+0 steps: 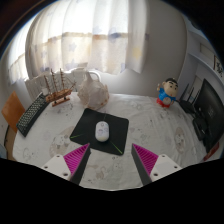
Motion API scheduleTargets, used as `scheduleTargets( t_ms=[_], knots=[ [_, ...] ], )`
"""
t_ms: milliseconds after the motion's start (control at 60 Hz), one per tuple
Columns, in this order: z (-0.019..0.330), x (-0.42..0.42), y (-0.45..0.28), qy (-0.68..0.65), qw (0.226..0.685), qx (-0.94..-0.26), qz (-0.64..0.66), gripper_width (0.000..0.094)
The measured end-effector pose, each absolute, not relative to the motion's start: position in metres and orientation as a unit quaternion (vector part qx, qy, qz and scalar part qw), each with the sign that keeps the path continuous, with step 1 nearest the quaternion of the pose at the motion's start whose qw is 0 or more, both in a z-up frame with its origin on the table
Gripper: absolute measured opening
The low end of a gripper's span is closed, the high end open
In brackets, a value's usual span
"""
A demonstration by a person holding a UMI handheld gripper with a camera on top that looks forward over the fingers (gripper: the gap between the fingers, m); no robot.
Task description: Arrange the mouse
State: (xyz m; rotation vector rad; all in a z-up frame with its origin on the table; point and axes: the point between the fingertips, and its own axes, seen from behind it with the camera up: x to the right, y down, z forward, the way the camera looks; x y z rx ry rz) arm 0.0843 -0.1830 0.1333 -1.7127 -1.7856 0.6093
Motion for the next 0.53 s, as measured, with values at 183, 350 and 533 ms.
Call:
scheduleTargets(
  t_ms=[183, 350, 533],
  knots=[
    [0.144, 0.140, -0.173, -0.668, 0.283, -0.653, 0.219, 0.0849],
    [0.146, 0.146, -0.160, -0.665, 0.293, -0.653, 0.214, 0.0851],
    [0.144, 0.146, -0.155, -0.662, 0.292, -0.656, 0.216, 0.0850]
  ],
)
